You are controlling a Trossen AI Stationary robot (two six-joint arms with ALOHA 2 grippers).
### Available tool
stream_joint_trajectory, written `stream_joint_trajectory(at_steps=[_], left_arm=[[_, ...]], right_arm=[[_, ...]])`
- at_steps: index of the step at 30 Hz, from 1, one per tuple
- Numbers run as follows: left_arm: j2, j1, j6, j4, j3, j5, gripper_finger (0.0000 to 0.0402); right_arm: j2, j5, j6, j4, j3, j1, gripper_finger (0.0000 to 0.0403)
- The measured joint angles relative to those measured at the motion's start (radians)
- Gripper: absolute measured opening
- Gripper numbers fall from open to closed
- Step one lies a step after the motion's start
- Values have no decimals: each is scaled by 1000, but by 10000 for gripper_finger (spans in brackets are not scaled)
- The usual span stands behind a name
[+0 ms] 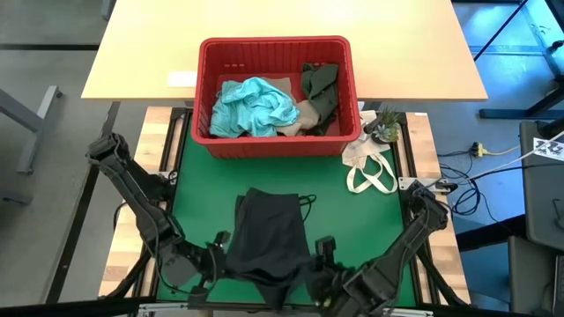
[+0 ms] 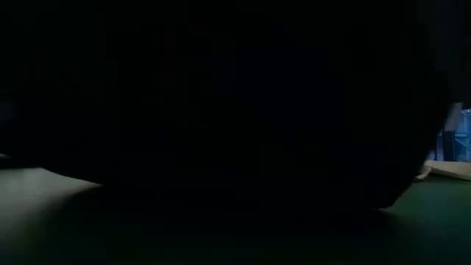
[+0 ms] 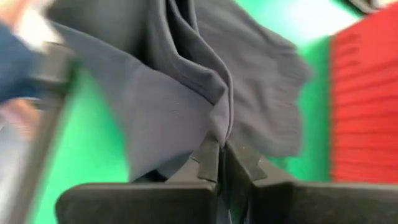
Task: Fold Laundry from Bin
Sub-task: Fold the black shorts from the red laundry bin
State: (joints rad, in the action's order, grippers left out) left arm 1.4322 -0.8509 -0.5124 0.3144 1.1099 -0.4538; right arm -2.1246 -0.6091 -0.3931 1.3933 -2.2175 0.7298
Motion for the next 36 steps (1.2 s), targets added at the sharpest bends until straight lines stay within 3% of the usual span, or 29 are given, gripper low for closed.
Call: stream_joint_trajectory(at_steps=[8, 17, 26, 36], left_arm=[[-60, 38, -26, 229, 0, -241, 8], [-59, 172, -191, 602, 0, -262, 8], [-59, 311, -186, 680, -15, -270, 8], [-58, 493, -185, 597, -266, -237, 8]], right_arm=[[0, -22, 2, 182, 6, -148, 11], [12, 52, 130, 177, 81, -339, 11], [11, 82, 244, 107, 233, -519, 12], [11, 235, 423, -178, 423, -679, 12]])
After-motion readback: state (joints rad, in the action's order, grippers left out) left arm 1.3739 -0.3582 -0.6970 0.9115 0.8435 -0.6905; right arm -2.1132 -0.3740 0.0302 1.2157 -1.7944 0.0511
